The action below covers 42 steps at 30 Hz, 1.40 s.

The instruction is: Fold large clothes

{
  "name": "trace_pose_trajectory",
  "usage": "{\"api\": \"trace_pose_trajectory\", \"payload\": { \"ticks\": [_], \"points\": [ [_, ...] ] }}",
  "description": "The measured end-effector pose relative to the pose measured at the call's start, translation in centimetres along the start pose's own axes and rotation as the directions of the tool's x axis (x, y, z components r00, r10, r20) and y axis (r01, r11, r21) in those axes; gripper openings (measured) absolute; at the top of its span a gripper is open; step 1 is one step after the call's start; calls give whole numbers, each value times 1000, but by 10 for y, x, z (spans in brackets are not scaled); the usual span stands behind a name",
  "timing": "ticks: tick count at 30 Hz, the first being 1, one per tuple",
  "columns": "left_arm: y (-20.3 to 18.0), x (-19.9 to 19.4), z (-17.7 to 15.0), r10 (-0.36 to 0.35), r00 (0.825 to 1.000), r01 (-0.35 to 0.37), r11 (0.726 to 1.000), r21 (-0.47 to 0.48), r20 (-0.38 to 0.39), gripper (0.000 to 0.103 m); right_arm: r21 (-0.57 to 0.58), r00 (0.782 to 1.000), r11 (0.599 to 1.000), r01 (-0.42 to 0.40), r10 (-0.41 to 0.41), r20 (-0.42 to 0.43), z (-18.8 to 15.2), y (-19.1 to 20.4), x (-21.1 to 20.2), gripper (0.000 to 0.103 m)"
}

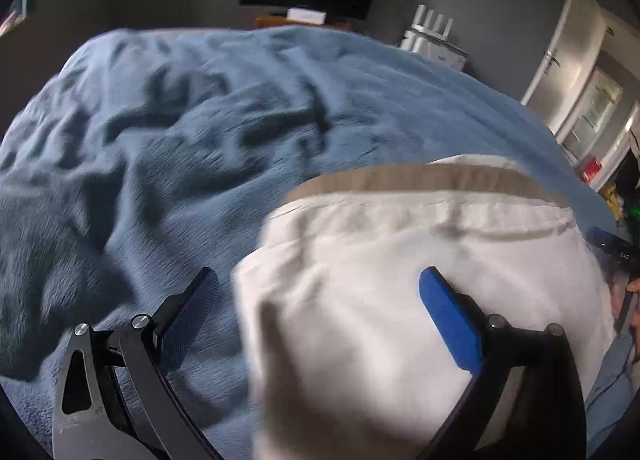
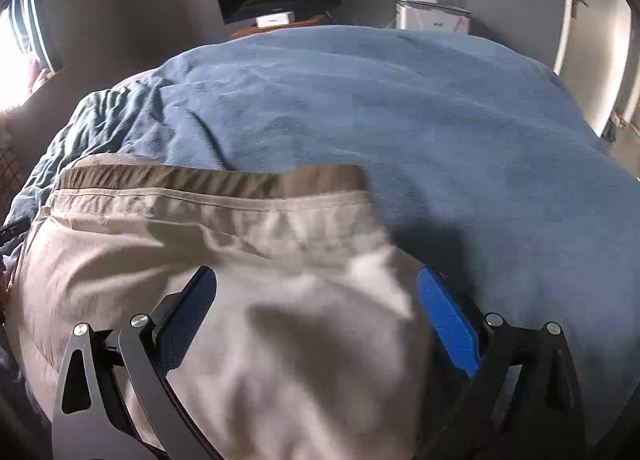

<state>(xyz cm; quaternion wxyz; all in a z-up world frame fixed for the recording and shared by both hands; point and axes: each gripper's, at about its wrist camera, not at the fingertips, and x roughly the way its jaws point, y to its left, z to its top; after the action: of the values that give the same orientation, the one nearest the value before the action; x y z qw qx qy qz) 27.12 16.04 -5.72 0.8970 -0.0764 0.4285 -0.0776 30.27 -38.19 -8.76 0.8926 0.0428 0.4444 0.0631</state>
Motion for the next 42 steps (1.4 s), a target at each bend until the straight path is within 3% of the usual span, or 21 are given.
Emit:
{"api": "trace_pose_trajectory", "payload": {
  "ticks": [2, 4, 5, 8, 11, 16, 18, 20, 24, 30, 34, 35, 36, 38, 42],
  "points": [
    [19, 15, -10, -50, 995, 45, 998, -52, -88, 94, -5, 998, 999, 38, -39, -52, -6, -10, 6, 95],
    [28, 22, -19, -116, 988, 107, 991, -81, -107, 92, -12, 995, 999, 42, -43, -87, -14, -19, 10, 95],
    [31, 24, -23, -164, 981, 153, 983, -101, -108, 89, -6, 994, 1000, 22, -23, -106, -22, -25, 11, 95],
    [32, 28, -27, -207, 972, 195, 975, -106, -112, 88, 49, 992, 997, -51, 57, -111, -38, -40, 9, 94],
    [40, 34, -32, -264, 959, 248, 958, -146, -104, 88, 137, 985, 982, -132, 146, -95, -47, -56, 8, 85],
    [36, 29, -35, -263, 960, 249, 960, -128, -101, 83, 173, 976, 969, -174, 193, -99, -49, -58, 6, 76],
    [37, 25, -37, -306, 946, 291, 947, -133, -109, 69, 185, 971, 963, -197, 217, -100, -52, -61, 2, 70],
    [37, 24, -36, -323, 940, 308, 942, -136, -108, 66, 205, 965, 954, -221, 244, -95, -54, -65, 1, 67],
    [41, 32, -34, -357, 927, 338, 928, -157, -112, 66, 285, 944, 920, -270, 311, -109, -54, -87, 13, 67],
    [45, 59, -24, -418, 904, 394, 897, -201, -92, 68, 408, 887, 831, -379, 452, -96, -45, -104, 56, 67],
    [41, 68, -20, -411, 908, 389, 900, -196, -85, 68, 409, 883, 818, -404, 466, -60, -42, -100, 60, 48],
    [41, 65, -21, -410, 908, 390, 901, -189, -82, 62, 395, 886, 824, -407, 461, -50, -42, -98, 56, 39],
    [39, 60, -21, -418, 906, 400, 899, -176, -74, 49, 383, 887, 826, -413, 461, -38, -41, -95, 52, 30],
    [32, 49, -20, -423, 904, 413, 901, -135, -61, 30, 334, 901, 851, -406, 434, -9, -39, -85, 38, 19],
    [8, 17, -21, -336, 941, 337, 941, 32, -34, 15, 204, 941, 918, -339, 332, 66, -38, -63, 1, 11]
  ]
}}
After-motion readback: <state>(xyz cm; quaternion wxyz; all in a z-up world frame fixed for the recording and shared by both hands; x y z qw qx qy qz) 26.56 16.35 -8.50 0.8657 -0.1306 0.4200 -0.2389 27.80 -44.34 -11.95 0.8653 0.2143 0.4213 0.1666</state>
